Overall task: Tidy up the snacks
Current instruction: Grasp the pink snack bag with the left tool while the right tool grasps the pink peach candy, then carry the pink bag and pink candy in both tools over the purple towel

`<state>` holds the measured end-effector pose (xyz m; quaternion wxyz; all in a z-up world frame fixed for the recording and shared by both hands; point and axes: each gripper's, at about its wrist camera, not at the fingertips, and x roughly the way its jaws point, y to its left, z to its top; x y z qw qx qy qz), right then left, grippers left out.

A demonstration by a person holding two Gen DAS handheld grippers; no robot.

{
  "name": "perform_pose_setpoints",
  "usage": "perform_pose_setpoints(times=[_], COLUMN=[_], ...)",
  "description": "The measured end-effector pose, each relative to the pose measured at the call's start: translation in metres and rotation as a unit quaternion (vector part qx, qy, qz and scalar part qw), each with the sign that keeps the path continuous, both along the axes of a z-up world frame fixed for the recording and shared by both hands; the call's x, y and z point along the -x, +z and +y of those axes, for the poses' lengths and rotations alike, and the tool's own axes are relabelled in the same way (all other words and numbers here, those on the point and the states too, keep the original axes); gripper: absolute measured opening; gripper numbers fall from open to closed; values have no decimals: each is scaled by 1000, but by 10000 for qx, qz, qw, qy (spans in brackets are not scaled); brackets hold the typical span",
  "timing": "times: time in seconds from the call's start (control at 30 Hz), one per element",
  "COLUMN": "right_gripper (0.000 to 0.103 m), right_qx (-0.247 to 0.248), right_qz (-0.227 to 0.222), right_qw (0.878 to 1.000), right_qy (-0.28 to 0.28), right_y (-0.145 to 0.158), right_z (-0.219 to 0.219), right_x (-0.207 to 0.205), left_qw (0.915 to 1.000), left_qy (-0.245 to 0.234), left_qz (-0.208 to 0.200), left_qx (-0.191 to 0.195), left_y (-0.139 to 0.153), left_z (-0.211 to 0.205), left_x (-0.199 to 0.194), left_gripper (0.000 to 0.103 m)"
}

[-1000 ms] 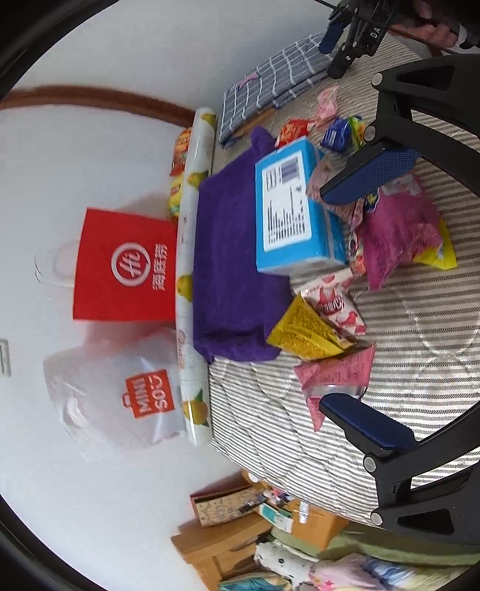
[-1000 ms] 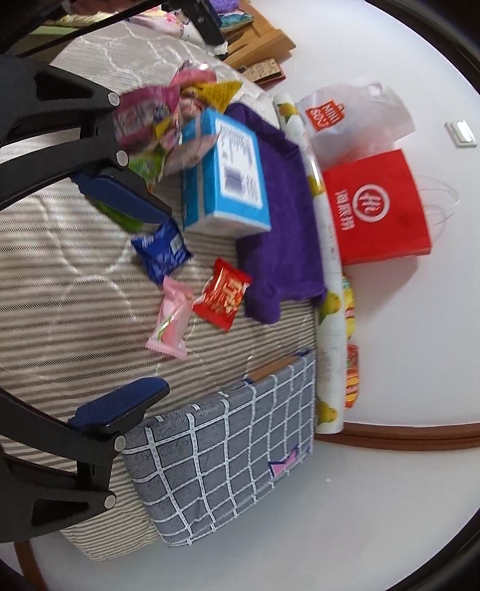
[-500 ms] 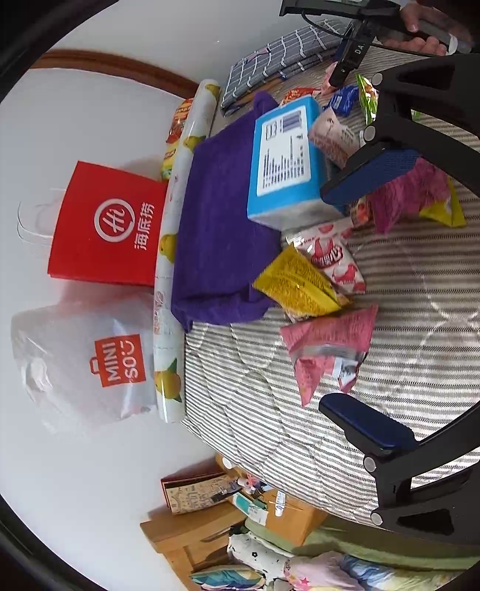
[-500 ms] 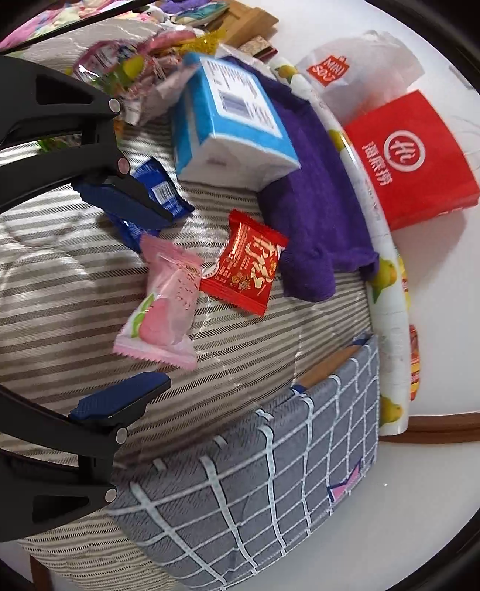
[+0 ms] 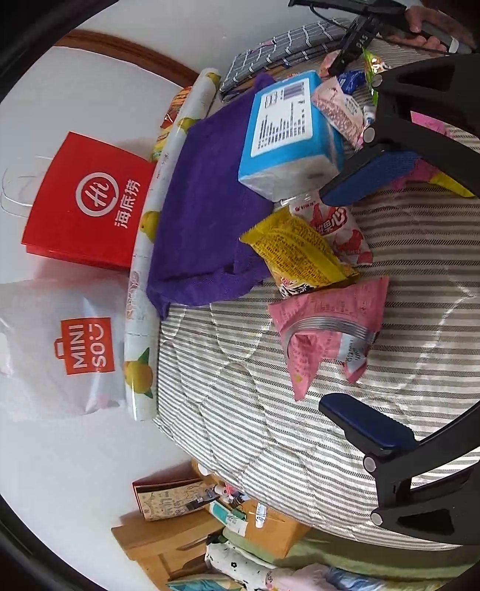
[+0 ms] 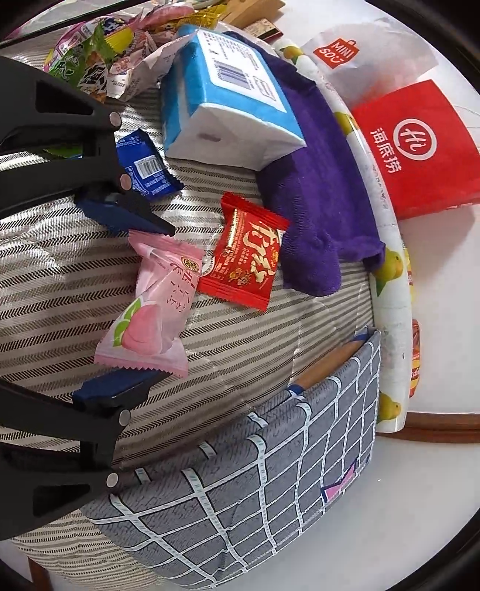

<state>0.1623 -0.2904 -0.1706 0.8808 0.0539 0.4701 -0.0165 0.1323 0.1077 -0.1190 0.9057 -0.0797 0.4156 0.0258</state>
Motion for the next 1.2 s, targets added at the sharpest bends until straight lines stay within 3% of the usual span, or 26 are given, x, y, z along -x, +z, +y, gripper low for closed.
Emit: perform_pose_setpoints(times=[0.37,0.43,0.53,0.67,0.83,1.2], right_gripper=[66,66,66,66,66,65], right_qx=[57,69,64,150,232,205], right_qz=[-174,-227,-286,-324,-345,-573], right_qw=[9998,9997,9995,9993,9991,9980], right_qy=[-62,-95,-84,-87,-131,-187], right_y=[15,18,22,27,33,63], right_z=[1,2,5,8,8,9], right_x=[14,14,13,14,20,41], left_qw=[9999,9998,9993,9988,9978,9985], left_qy=[103,41,-42,-123,-183,-168], left_qz=[86,184,354,381,463,269], left_qx=[33,-29,113,277,442,438], left_y=[-11,-15,-24,-32,-39,-13], left_z=[27,29,31,30,32,42], left_x=[-8,-11,-16,-19,-25,0], left_gripper=[99,88,79,77,54,50])
